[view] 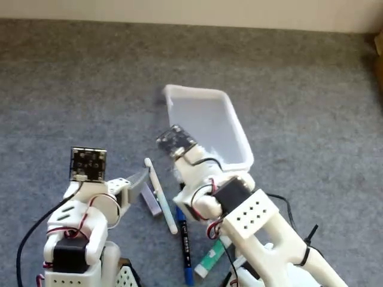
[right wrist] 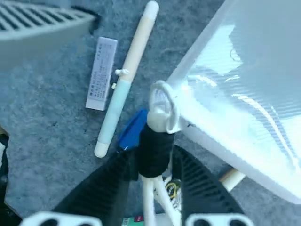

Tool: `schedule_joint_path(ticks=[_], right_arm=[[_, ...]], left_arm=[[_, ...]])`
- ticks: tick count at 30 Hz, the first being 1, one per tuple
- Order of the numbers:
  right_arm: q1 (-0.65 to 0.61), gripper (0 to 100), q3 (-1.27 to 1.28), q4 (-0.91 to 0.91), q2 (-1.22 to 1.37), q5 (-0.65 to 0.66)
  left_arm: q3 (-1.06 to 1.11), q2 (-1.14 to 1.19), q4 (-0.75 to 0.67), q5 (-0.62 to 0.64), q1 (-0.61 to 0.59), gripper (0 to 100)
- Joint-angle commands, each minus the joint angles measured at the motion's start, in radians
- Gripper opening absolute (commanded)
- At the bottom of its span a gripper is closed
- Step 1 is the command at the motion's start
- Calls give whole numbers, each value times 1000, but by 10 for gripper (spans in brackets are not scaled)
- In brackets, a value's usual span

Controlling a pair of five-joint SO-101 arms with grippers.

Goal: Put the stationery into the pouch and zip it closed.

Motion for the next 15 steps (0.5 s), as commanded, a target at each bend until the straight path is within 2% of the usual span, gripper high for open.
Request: schedule_joint_path(ticks=[1,7,11,15], right_arm=[[64,235,-61,16,-42,5],[65,205,-96,73,-47,6],[62,122,-97,44,-19,11],[61,57,-102,30,113,11]], left_arm=[[-12,12,-2,11,-70,341],[-10,12,0,12,-108,341],[15,12,-3,12,-108,341],[21,12,-3,11,-108,341]])
